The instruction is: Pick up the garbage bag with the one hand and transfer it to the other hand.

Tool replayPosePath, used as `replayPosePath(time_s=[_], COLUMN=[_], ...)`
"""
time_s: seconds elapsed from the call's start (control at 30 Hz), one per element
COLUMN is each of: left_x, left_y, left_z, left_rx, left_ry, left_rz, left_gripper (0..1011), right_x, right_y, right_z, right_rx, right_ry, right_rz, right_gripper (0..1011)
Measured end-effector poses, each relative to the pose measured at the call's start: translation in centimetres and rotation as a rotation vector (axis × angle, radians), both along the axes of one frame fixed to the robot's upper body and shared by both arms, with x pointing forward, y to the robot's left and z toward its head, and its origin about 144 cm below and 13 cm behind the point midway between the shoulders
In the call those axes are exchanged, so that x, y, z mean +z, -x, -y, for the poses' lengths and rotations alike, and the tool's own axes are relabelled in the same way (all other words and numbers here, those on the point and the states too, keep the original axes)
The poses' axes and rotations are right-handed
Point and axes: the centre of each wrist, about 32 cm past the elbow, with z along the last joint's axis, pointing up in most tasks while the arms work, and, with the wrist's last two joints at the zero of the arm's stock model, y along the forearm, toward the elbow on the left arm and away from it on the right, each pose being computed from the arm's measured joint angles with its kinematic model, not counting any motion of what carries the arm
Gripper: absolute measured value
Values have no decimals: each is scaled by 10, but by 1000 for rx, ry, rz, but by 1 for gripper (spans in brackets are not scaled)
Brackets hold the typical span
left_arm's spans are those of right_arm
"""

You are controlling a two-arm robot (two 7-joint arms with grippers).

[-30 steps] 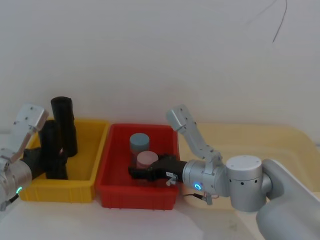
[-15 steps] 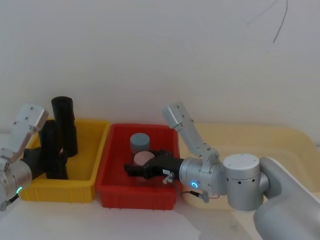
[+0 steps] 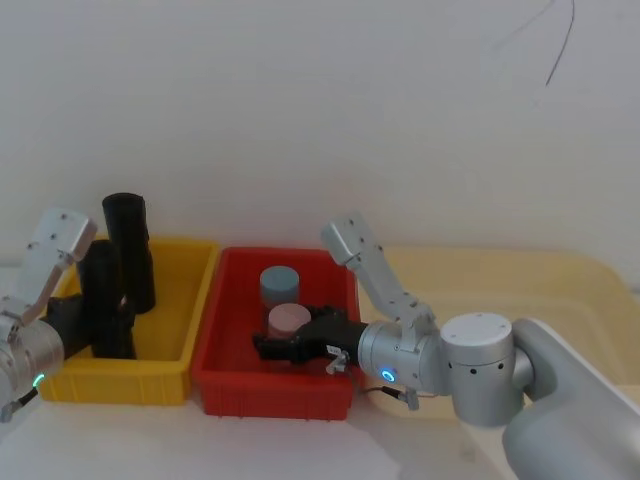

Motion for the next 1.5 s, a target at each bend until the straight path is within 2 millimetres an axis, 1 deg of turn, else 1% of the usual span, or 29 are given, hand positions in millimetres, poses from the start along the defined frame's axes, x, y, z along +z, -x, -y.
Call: replayPosePath(time_s=[0.1,0.13,0.17,0.23,0.27,0.33,0.4,0.43,0.5,0.57,0.93,1.03,1.2,1.5], left_x=[0,0,0,0,0,0,0,0,0,0,0,0,0,0], left_y=[0,0,0,0,0,0,0,0,0,0,0,0,0,0], left_z=[0,0,0,0,0,0,0,0,0,0,0,0,0,0], left_rx=[0,0,0,0,0,0,0,0,0,0,0,0,0,0], left_ry=[0,0,0,0,0,0,0,0,0,0,0,0,0,0], left_rz=[0,0,0,0,0,0,0,0,0,0,0,1,1,0], left_gripper=[415,415,415,415,415,415,415,415,415,415,415,415,415,415], right_x=[-2,-3,-3,-3,-4,-4,-5,-5,-5,-6,-6,-4,3,21], right_y=[0,-1,-1,-1,-1,-1,-1,-1,-1,-2,-1,2,7,27], right_z=[0,0,0,0,0,0,1,1,1,1,1,2,5,16], right_rx=[-5,-7,-8,-10,-12,-12,-14,-14,-16,-17,-19,-21,-25,-49], right_ry=[8,11,12,15,17,18,21,22,23,24,28,25,12,-17], right_rz=[1,1,1,2,3,4,5,5,5,5,8,18,53,152], right_gripper=[985,954,954,913,869,841,763,745,677,648,650,648,648,648])
